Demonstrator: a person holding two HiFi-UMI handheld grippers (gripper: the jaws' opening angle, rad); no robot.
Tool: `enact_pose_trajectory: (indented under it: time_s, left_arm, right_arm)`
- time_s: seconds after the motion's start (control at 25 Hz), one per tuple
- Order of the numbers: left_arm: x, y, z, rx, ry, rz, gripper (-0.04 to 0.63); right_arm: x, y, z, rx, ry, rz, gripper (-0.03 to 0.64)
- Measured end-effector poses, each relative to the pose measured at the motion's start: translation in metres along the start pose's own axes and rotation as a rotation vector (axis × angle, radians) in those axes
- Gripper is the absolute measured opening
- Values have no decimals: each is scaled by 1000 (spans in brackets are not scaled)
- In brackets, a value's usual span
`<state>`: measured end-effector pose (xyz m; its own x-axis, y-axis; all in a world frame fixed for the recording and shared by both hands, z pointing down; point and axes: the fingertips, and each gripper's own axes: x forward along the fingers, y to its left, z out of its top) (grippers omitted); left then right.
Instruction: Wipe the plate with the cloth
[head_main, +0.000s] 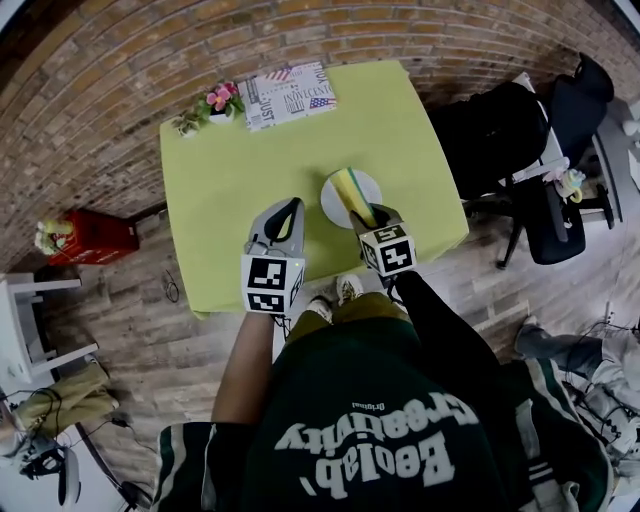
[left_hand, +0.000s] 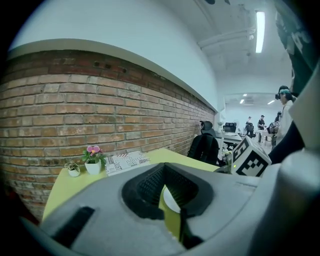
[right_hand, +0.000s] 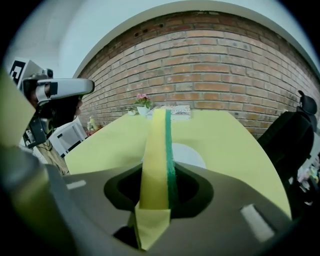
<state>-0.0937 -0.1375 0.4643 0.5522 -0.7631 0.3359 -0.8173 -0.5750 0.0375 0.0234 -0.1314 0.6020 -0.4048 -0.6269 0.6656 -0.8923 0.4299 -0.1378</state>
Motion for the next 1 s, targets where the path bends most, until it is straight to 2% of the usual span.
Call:
enact_pose_trajectory:
  time_s: [0.28,0.6,1.0]
  left_arm:
    - [-2,14,-4,-15,23,47,3]
    - [6,18,-8,-44,28,64,3]
    - [23,6,-2,-31,27,38,3]
  right_arm:
    - [34,15,-7,-59,107,23,132]
    - [39,11,-7,-75,129,28,132]
    - [28,-37,-9,-44,160,-72,132]
